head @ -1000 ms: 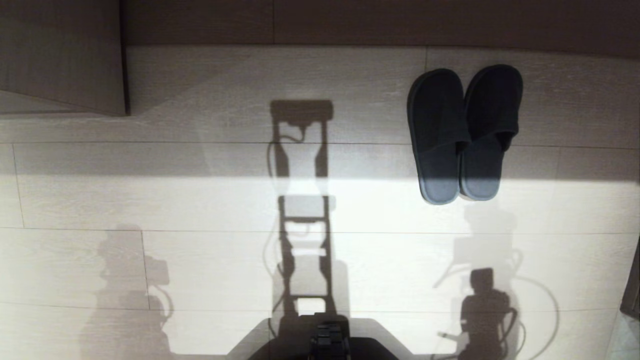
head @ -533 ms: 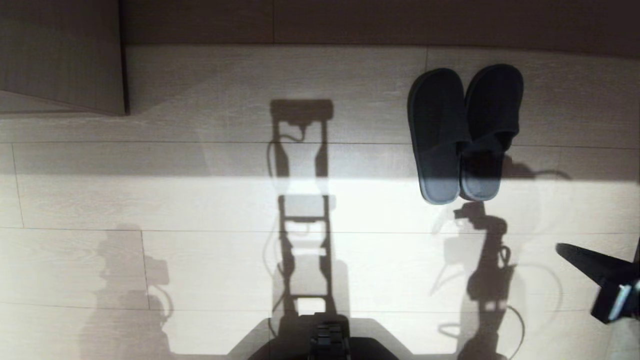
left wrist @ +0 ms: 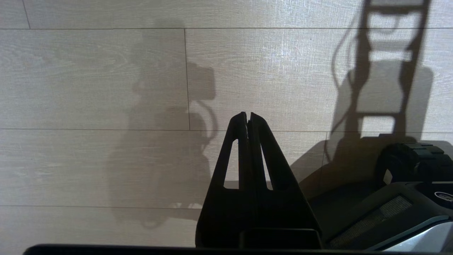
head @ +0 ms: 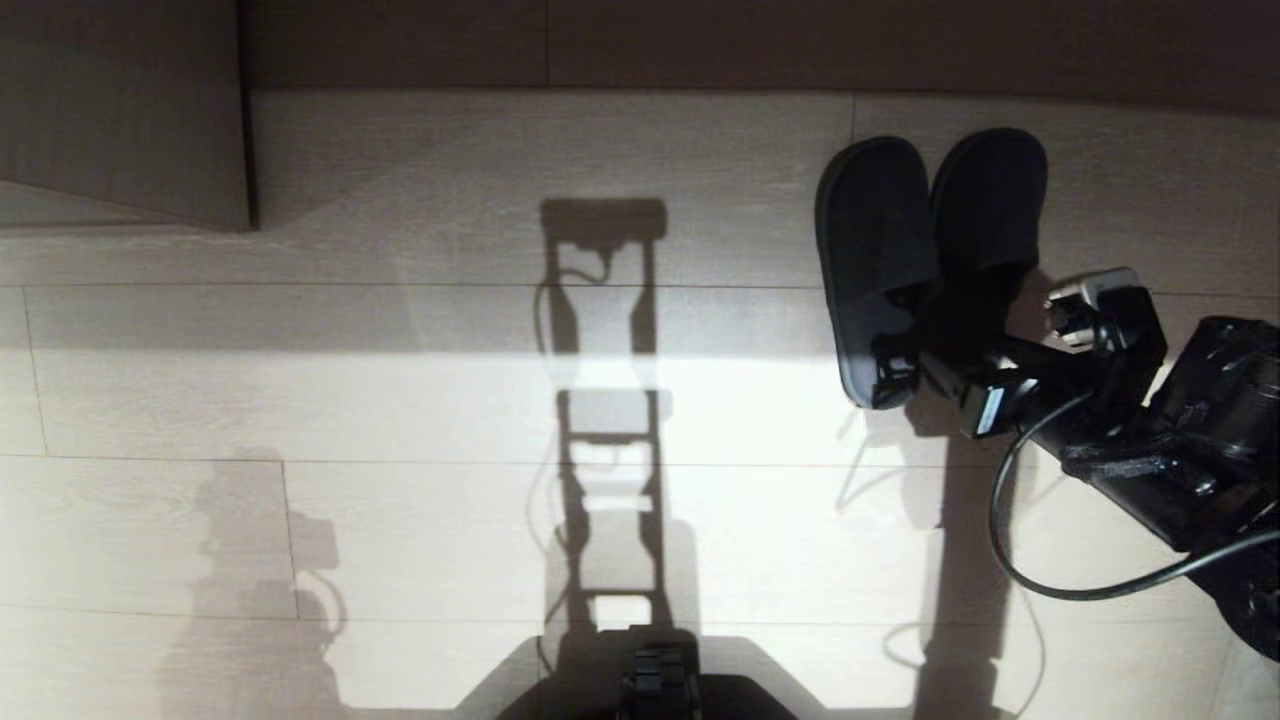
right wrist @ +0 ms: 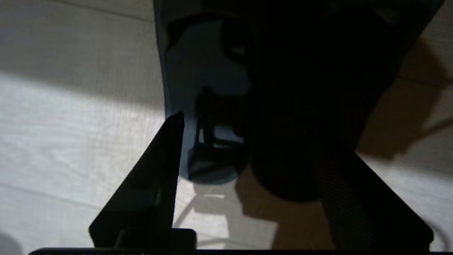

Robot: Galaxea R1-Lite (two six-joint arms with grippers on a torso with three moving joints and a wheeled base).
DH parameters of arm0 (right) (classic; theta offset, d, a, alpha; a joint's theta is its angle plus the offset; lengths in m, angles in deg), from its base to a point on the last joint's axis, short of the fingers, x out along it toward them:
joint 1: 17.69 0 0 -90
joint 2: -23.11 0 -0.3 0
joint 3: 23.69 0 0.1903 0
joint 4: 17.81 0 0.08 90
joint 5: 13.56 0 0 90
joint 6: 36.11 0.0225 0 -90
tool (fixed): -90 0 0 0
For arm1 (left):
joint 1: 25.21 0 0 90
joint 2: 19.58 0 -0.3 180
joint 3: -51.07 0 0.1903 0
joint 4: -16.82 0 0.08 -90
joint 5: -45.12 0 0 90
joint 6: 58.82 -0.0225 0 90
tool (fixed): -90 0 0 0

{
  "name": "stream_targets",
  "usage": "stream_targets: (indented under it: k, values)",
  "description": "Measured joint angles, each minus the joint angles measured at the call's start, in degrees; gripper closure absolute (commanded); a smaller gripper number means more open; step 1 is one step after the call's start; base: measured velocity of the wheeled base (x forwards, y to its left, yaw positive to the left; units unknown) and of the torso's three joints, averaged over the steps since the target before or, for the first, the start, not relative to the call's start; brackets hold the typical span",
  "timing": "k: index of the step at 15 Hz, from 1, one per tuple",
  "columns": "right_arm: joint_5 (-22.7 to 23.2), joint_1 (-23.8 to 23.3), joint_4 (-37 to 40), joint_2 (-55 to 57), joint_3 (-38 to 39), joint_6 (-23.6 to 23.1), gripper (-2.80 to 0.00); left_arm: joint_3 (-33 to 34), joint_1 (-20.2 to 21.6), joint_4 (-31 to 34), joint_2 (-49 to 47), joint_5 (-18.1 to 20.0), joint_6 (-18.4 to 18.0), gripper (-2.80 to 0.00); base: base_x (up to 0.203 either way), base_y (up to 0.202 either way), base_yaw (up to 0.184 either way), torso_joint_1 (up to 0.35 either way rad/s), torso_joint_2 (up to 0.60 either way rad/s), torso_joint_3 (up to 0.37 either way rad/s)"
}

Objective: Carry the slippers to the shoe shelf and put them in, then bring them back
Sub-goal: Pick up the slippers on the floor

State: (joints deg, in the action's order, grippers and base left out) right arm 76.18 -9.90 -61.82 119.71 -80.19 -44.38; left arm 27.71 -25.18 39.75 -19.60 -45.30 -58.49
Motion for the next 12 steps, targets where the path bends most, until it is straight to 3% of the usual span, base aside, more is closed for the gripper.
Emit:
stream_targets:
  k: [6,12]
  values:
    - [-2.76,0.11,-11.45,8.58,-5.06,0.2,-2.8,0.0,-0.02,0.02,0.0,0.01,0.09,0.0,0.0,0.0,0.0,0.0,0.0,0.0]
    - [-5.91,0.11,-16.39,14.31,-10.35,0.51,-2.8,0.0,-0.02,0.02,0.0,0.0,0.17,0.0,0.0,0.0,0.0,0.0,0.0,0.0]
